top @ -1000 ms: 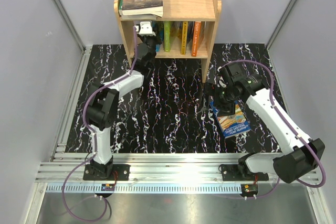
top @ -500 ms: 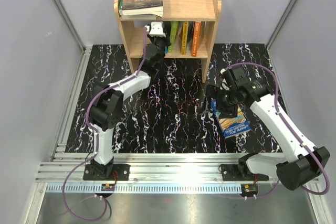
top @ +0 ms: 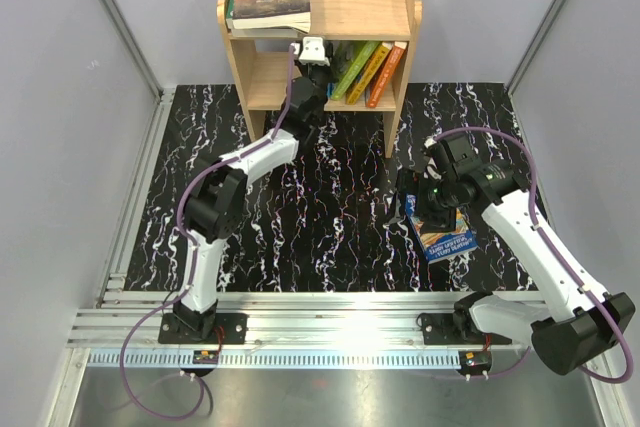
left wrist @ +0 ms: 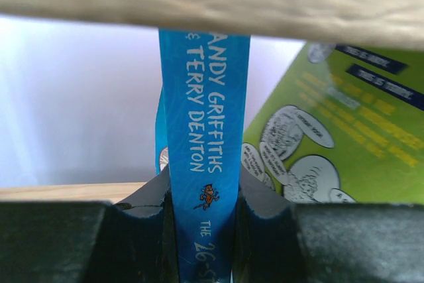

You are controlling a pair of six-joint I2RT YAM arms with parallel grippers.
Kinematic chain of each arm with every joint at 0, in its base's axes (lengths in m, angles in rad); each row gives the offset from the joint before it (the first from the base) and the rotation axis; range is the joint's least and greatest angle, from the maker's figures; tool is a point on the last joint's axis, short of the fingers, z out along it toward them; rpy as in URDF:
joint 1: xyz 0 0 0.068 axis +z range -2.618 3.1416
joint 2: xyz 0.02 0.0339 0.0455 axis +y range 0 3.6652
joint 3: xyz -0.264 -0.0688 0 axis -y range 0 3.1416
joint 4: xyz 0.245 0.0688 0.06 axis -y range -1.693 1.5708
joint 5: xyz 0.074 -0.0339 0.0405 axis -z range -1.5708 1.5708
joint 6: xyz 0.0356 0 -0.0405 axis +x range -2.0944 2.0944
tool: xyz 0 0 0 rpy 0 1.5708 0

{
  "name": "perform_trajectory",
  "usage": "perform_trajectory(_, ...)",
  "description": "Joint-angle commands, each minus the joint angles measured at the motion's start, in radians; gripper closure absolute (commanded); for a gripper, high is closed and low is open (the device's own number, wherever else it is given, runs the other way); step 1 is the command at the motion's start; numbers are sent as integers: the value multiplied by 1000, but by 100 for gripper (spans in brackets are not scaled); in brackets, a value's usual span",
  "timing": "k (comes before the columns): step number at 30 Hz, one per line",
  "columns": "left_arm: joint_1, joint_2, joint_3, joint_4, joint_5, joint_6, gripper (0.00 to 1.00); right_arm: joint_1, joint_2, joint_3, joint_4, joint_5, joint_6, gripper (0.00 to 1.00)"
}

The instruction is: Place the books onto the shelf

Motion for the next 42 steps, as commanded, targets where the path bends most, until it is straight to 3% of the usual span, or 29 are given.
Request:
perform_trajectory(1, -38, 23, 63, 38, 53, -40, 100, -6, -27, -1, -4, 2, 15, 0)
perform_trajectory(11, -89, 67, 156, -17, 168, -66, 100, -6, -29, -10, 10, 2, 29, 0)
perform_trajectory(24, -119, 52, 141, -66, 309, -110, 100, -6, -8, -12, 36, -17, 23, 0)
perform_trajectory(29, -133, 67, 175, -107, 303, -122, 100, -7, 0, -15, 50, -25, 23, 0)
perform_trajectory(31, -139, 61, 167, -126, 271, -115, 86, -7, 0, -13, 52, -26, 20, 0)
perform_trajectory(34, -142, 44, 137, -127, 231, -106, 46, -9, -1, -13, 52, -26, 20, 0)
perform_trajectory(38, -142, -8, 62, -130, 165, -78, 26, -7, -6, -13, 53, -26, 17, 0)
perform_trajectory(42, -144, -70, -30, -124, 134, -81, 19, -7, -12, -15, 59, -26, 12, 0)
